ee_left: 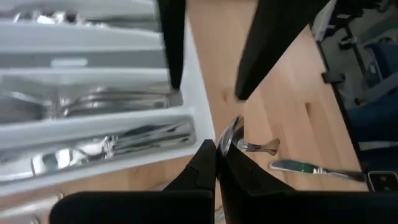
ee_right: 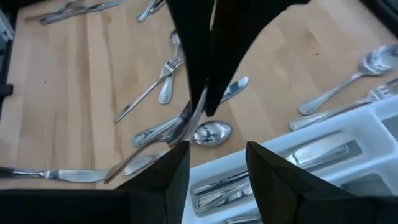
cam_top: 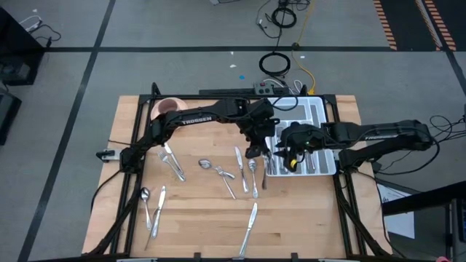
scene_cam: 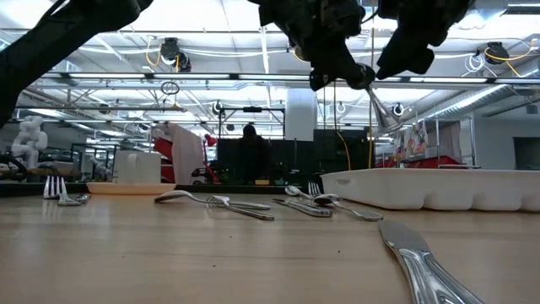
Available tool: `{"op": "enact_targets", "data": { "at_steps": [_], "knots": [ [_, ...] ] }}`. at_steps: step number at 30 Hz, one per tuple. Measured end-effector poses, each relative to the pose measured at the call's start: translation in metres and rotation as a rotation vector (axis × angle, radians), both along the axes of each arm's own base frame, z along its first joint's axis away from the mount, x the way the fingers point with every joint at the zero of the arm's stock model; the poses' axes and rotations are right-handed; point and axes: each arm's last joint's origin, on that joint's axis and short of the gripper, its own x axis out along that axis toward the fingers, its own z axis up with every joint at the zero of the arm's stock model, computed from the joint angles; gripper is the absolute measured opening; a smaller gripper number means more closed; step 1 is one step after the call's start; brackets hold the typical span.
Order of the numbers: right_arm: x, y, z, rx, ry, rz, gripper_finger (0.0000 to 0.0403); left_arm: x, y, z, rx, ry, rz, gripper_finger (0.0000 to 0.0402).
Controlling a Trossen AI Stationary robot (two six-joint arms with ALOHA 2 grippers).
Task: Sort silverware
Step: Put the silver spoon into the silverware rack
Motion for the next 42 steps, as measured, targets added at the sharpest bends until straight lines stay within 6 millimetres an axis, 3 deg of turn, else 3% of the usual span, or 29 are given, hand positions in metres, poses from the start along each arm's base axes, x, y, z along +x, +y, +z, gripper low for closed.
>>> {"op": "enact_targets", "data": {
  "at_steps": [10, 13, 20, 24, 28, 33, 42],
  "knots": [
    [0.005, 0.001, -0.002, 0.006, -0.007, 0.029, 0.0148, 0.003, -0.006, 0.006, -0.072, -0.151, -0.219, 0.0004],
    [0.0, 0.001, 0.003, 0.028, -0.025, 0.03, 0.0148, 0.007, -0.001, 0.012, -0.144, -0.202, -0.197, 0.0004],
    [-0.03, 0.001, 0.021, 0.048, -0.096, 0.0, 0.0148, 0.006, 0.024, 0.038, -0.217, -0.307, -0.087, 0.0004],
    [-0.059, -0.002, 0.032, 0.045, -0.131, -0.087, 0.0148, -0.002, 0.038, 0.055, -0.121, -0.341, 0.054, 0.0004],
    [-0.075, -0.004, 0.043, 0.044, -0.239, -0.153, 0.0148, -0.001, 0.04, 0.054, -0.049, -0.323, 0.16, 0.0004],
    [-0.072, -0.004, 0.047, 0.029, -0.285, -0.14, 0.0148, 0.002, 0.029, 0.055, -0.041, -0.327, 0.148, 0.0004],
    [-0.054, -0.003, 0.039, -0.005, -0.22, -0.115, 0.0148, 0.007, 0.015, 0.055, 0.018, -0.343, 0.182, 0.0004]
  ]
}}
